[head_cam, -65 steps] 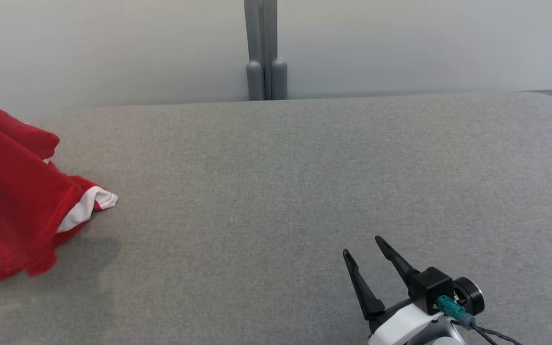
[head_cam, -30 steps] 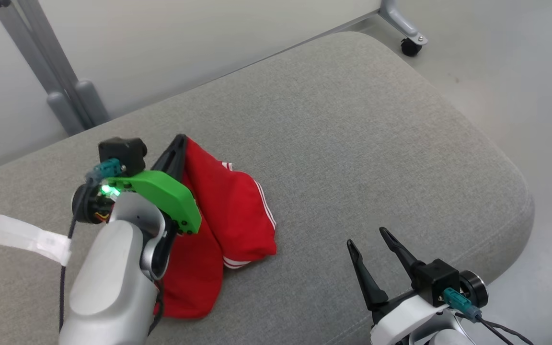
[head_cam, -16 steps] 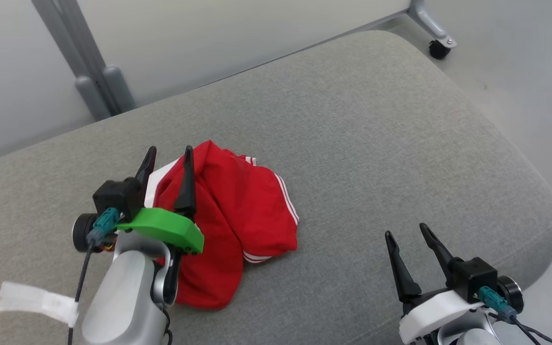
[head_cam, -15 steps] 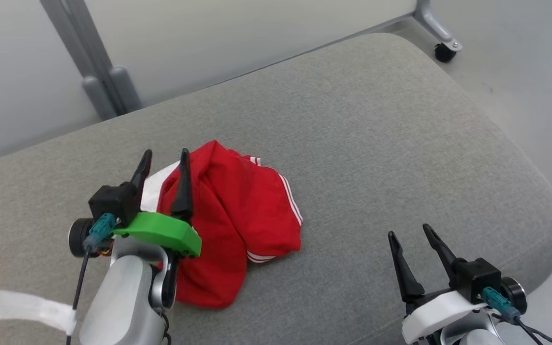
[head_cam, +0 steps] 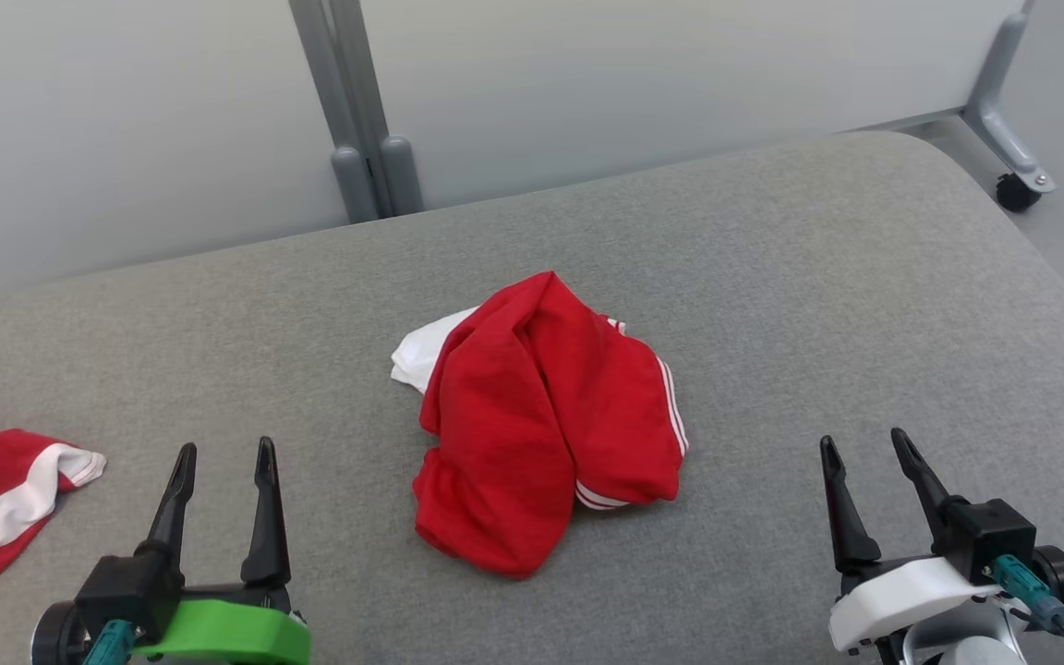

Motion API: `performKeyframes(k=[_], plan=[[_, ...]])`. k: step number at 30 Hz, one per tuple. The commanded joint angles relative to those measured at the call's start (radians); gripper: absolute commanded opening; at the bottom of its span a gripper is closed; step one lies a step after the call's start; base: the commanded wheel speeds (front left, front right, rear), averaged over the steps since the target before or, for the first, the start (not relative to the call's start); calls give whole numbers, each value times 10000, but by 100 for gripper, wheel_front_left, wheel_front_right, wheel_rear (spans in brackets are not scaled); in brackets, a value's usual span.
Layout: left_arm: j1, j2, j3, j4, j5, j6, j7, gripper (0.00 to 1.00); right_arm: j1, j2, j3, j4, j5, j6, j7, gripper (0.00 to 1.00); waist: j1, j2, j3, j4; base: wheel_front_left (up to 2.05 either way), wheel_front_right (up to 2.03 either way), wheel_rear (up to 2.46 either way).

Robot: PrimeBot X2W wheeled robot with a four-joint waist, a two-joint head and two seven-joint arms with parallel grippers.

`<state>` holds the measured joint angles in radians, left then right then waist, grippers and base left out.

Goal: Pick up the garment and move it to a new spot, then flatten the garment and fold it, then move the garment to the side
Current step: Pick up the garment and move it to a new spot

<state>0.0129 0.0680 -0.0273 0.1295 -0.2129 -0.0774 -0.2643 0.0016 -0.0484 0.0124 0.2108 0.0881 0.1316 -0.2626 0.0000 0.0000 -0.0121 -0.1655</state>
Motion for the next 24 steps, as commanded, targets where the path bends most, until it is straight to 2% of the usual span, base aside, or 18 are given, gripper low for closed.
performKeyframes(k=[1,11,24], plan=[[284,-59,108,-91,97,-118,2,100,178,-34,-144,-18,-74,-17,-34,100,0,0,-246,539,0,0,0],[1209,-131,996,-84,341,-411,2,100,351,-31,-581,277,56,-17,-34,100,0,0,-561,1248,0,0,0],[748,-164,554,463,228,-525,2,100,351,-33,-488,685,272,-17,-34,100,0,0,-660,1432,0,0,0]])
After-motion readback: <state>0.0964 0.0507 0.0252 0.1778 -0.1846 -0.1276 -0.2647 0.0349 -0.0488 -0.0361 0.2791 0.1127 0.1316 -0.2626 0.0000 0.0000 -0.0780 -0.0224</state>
